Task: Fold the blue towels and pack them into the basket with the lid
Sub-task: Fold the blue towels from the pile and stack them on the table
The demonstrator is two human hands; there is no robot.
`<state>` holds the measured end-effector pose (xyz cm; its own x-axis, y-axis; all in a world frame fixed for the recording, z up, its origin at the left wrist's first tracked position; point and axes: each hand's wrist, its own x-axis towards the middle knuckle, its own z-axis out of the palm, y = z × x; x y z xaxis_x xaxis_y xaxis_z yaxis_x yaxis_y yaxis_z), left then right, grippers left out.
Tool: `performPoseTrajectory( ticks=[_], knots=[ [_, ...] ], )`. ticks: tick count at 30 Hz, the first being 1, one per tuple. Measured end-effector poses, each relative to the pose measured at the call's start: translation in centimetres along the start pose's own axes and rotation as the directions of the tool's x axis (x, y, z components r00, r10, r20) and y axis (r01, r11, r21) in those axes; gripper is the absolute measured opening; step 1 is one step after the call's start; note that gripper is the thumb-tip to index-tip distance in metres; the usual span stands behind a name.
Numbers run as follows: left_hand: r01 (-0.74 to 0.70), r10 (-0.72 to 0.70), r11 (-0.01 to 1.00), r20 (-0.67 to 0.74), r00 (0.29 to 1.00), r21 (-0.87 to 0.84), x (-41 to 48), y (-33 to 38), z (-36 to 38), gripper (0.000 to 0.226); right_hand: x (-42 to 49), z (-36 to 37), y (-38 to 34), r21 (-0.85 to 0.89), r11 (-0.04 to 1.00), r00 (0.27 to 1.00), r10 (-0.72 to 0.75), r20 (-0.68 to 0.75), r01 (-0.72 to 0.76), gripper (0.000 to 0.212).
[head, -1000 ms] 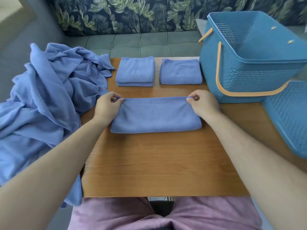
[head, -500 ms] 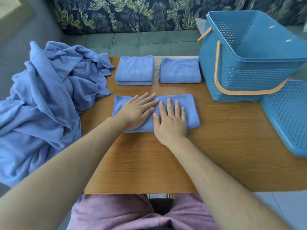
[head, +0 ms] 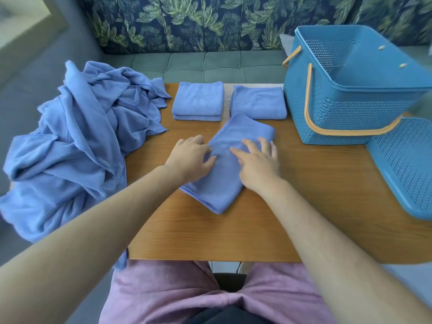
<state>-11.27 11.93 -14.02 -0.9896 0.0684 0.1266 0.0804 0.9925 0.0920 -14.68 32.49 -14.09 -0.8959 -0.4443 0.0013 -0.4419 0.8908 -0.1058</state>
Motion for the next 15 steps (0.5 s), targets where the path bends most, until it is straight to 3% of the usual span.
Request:
performPoseTrajectory(
  ticks=[4,7,11,15],
  knots=[
    [-0.014,-0.009,0.986,-0.134,0.991,-0.166,-2.7,1.9,0.3,0.027,-0.8,-0.7,1.2,0.044,0.99,0.991,-0.131,0.008,0.131,0.042],
    [-0.102,0.054,0.975,-0.234,0.971,-0.196,-3.9,2.4,1.2,0.03,-2.3,-0.1,0.8,0.113,0.988,0.986,-0.122,0.111,0.109,0.049],
    [-0.083,0.112,0.962,0.101,0.989,-0.259,-4.4,1.8,2.5,0.06,-3.0,1.4,0.6,0.081,0.99,0.978,-0.126,0.169,0.114,0.06],
    [-0.031,0.069,0.97,0.153,0.986,-0.241,-4.3,1.9,2.6,0.072,-3.3,1.4,0.7,0.126,0.981,0.982,-0.158,0.102,0.145,0.059]
  ],
)
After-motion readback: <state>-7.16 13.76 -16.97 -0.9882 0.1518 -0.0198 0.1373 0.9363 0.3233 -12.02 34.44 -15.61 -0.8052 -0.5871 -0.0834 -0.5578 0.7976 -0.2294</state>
